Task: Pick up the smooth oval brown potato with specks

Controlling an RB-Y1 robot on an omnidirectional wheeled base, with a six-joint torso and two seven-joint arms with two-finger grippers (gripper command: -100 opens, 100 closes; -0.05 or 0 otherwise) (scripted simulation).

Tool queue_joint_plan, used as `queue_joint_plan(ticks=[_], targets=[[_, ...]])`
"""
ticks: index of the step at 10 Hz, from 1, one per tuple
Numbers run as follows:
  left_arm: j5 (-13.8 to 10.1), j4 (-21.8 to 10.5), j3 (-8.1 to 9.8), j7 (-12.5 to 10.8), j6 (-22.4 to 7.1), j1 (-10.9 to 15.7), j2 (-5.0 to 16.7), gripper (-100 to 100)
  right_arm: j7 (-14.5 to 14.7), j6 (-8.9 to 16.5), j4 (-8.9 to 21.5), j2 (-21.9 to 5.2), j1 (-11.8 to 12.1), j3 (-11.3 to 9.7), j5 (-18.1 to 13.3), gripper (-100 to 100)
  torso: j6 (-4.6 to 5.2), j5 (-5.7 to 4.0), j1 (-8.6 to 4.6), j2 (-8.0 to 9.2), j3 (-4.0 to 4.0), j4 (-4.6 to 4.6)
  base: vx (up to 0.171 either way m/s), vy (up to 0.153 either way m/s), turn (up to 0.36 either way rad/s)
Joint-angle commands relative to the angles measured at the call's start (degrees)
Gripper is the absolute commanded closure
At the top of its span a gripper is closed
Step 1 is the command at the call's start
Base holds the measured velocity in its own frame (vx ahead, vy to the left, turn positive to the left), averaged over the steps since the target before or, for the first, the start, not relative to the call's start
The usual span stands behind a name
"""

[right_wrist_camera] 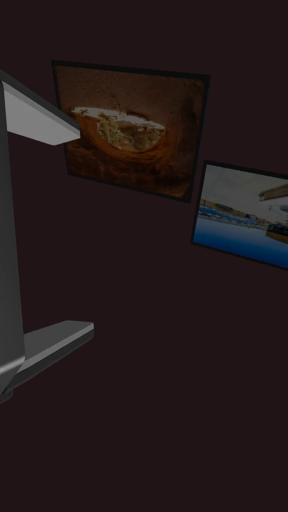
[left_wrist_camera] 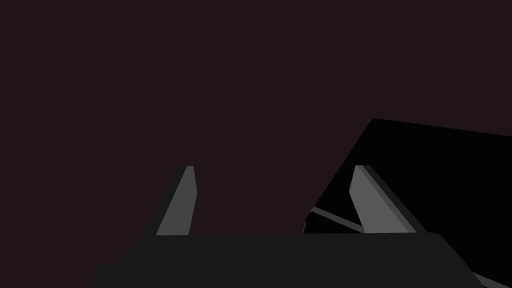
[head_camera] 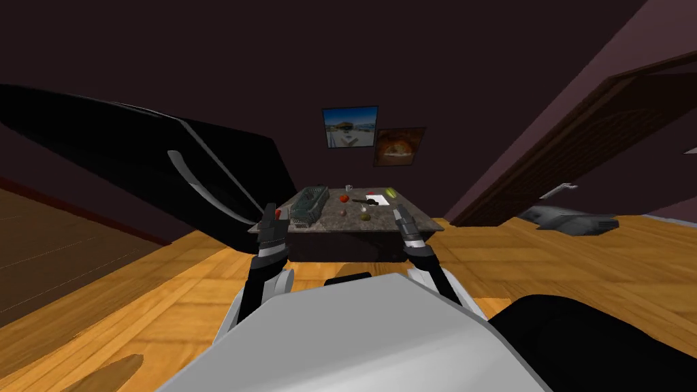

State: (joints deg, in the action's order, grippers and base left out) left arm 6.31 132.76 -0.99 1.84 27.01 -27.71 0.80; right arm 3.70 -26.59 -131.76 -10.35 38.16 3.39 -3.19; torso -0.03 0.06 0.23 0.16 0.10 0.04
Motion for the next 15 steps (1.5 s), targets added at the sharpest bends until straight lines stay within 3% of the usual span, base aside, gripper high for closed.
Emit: queue_joint_plan(ticks=[1, 3, 6, 8, 11, 13, 14, 15], targets=[[0.0, 0.0, 0.00, 0.0, 0.0, 0.0, 0.0, 0, -0.2, 2.2, 0.3, -2.2, 2.3, 2.3, -2.1, -100, 0.00, 0.00, 0.00, 0.00, 0.00, 0.00, -0.033, 0.073, 0.445], [0.0, 0.0, 0.00, 0.0, 0.0, 0.0, 0.0, 0, -0.2, 4.5, 0.4, -4.6, 6.0, 4.6, -5.2, -100, 0.02, 0.00, 0.00, 0.01, 0.00, 0.00, -0.030, 0.081, 0.380], [0.0, 0.0, 0.01, 0.0, 0.0, 0.0, 0.0, 0, -0.1, 5.7, 0.5, -5.9, 9.1, 5.8, -6.9, -100, 0.02, -0.02, -0.11, -0.07, -0.04, -0.01, -0.002, 0.044, 0.178], [0.0, 0.0, 0.01, 0.0, 0.0, 0.0, 0.0, 0, 0.3, 8.2, 1.1, -8.6, 13.5, 8.2, -10.4, -100, 0.01, -0.03, -0.13, -0.08, -0.05, -0.02, 0.006, 0.060, 0.374], [0.0, 0.0, 0.01, 0.0, 0.0, 0.0, 0.0, 0, 0.5, 9.4, 1.4, -10.0, 17.0, 9.3, -12.3, -100, 0.03, -0.03, -0.11, -0.09, -0.05, -0.02, 0.009, 0.042, 0.193], [0.0, 0.0, 0.01, 0.0, 0.0, 0.0, 0.0, 0, 1.0, 11.9, 2.4, -12.7, 21.6, 11.3, -16.0, -100, 0.03, -0.03, -0.18, -0.11, -0.06, -0.02, 0.018, 0.043, 0.343], [0.0, 0.0, 0.01, 0.0, 0.0, 0.0, 0.0, 0, 1.0, 11.9, 2.4, -12.7, 22.5, 11.3, -16.1, -100, 0.01, -0.04, -0.16, -0.15, -0.09, -0.03, 0.031, 0.033, 0.212], [0.0, 0.0, 0.02, 0.0, 0.0, 0.0, 0.0, 0, 1.3, 13.1, 3.0, -14.1, 24.5, 12.2, -18.0, -100, 0.08, -0.04, -0.18, -0.16, -0.09, -0.03, 0.040, 0.037, 0.303]])
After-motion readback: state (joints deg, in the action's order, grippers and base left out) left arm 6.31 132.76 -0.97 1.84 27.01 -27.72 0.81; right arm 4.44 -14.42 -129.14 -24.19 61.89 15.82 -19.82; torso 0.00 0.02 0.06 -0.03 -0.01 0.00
